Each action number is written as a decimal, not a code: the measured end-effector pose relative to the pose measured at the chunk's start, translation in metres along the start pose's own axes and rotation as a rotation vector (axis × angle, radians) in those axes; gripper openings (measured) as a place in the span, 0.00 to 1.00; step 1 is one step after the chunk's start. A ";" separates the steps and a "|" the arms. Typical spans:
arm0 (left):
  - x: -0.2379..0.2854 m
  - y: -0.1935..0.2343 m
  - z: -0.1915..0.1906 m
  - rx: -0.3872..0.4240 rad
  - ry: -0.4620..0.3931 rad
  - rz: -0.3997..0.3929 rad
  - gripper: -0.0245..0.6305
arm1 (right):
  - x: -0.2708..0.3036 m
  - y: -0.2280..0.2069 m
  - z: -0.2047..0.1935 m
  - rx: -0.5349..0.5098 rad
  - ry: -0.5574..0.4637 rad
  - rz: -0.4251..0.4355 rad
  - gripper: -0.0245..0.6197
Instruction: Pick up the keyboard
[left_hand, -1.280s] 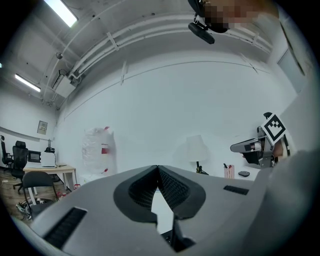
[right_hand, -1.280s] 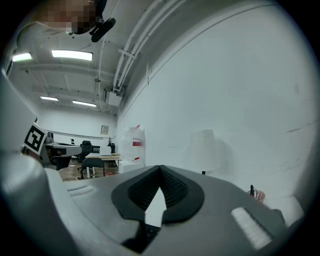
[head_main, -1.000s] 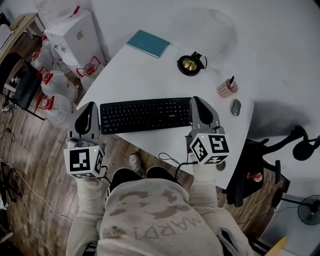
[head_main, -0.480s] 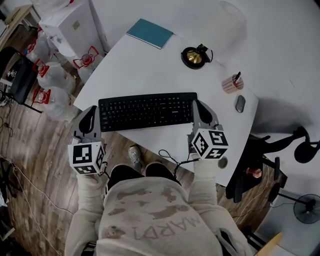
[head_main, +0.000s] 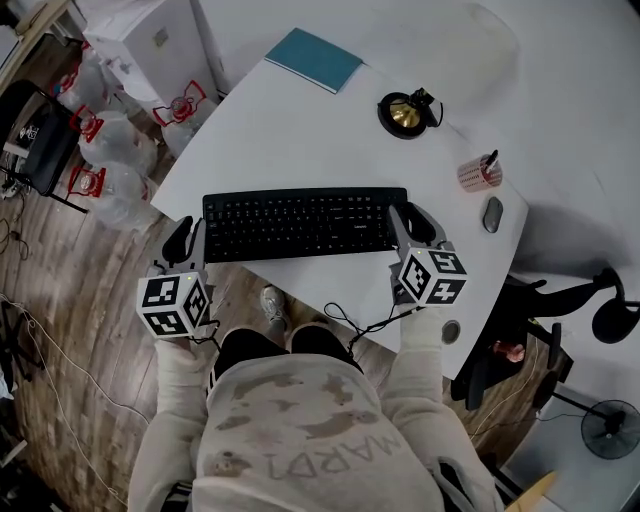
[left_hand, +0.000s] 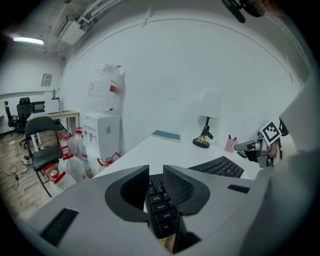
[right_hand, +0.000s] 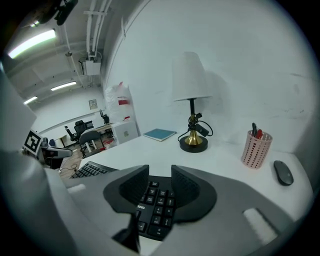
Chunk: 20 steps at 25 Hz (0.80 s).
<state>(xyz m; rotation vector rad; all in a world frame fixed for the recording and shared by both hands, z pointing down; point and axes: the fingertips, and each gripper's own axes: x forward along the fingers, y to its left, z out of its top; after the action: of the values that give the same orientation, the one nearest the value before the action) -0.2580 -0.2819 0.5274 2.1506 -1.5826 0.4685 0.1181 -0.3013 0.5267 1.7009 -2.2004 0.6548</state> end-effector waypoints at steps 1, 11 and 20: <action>0.003 0.001 -0.005 -0.017 0.016 -0.004 0.17 | 0.003 -0.003 -0.004 -0.001 0.019 0.002 0.28; 0.031 0.001 -0.048 -0.062 0.190 -0.018 0.43 | 0.018 -0.041 -0.038 0.026 0.149 -0.035 0.41; 0.048 -0.004 -0.066 -0.094 0.284 -0.013 0.51 | 0.028 -0.061 -0.067 0.074 0.244 -0.018 0.52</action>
<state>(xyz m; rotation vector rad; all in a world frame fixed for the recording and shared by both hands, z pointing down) -0.2410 -0.2854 0.6078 1.9262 -1.4039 0.6499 0.1657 -0.3029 0.6084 1.5788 -2.0121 0.8985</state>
